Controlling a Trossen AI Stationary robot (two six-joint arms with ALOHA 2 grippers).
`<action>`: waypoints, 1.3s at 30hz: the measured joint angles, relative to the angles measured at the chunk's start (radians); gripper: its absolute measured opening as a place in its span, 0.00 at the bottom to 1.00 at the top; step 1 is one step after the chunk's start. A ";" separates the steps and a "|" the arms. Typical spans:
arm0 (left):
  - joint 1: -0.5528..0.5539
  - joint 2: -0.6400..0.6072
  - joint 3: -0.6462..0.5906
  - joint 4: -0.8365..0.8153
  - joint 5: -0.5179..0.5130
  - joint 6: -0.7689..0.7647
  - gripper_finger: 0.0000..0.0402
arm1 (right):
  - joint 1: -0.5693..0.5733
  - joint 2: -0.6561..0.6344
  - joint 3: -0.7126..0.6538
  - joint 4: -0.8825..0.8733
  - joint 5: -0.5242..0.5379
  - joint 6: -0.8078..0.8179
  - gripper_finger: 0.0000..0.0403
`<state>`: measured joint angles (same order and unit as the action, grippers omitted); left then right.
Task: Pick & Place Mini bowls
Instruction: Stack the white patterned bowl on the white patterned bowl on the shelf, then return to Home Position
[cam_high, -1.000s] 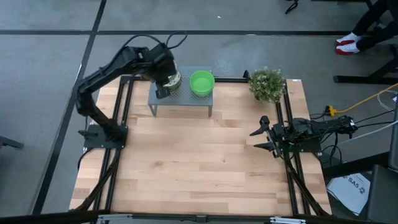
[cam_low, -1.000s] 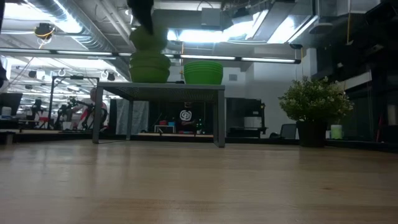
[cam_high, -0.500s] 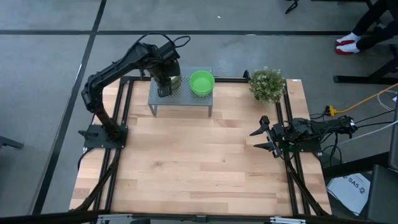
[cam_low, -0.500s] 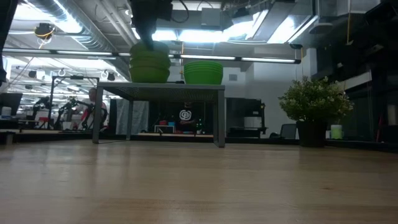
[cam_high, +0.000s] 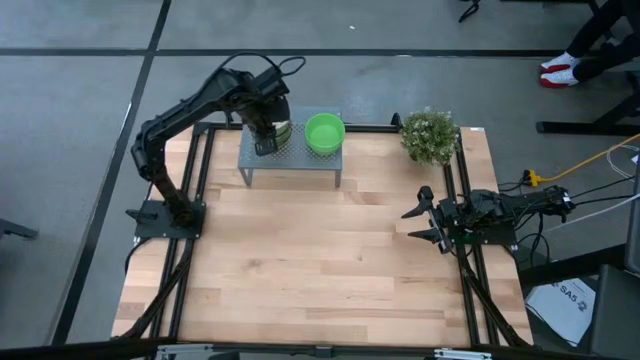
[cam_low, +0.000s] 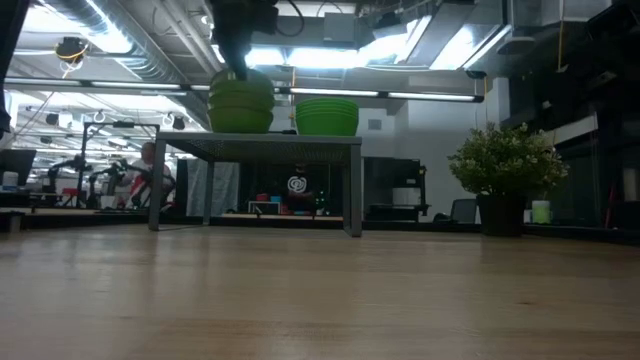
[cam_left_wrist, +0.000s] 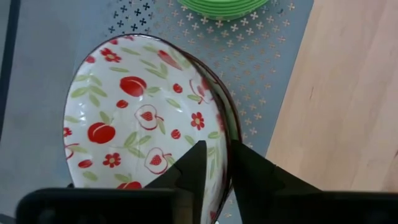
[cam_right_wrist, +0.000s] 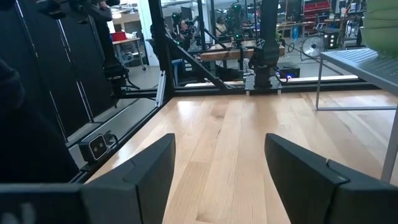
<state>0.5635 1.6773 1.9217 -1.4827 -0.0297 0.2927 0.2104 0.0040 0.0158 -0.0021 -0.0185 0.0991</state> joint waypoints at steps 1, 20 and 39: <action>-0.001 -0.003 0.000 -0.001 -0.001 0.000 0.18 | 0.000 0.000 0.000 0.000 0.000 0.001 0.61; -0.061 -0.278 0.000 0.091 0.100 -0.072 0.34 | 0.000 0.000 0.000 0.000 0.000 -0.002 0.61; -0.425 -0.571 -0.932 1.271 -0.011 -0.178 0.32 | 0.000 0.000 0.000 0.000 0.000 -0.002 0.61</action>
<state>0.1385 1.1062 0.9896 -0.2113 -0.0408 0.1143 0.2104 0.0044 0.0158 -0.0017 -0.0185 0.0975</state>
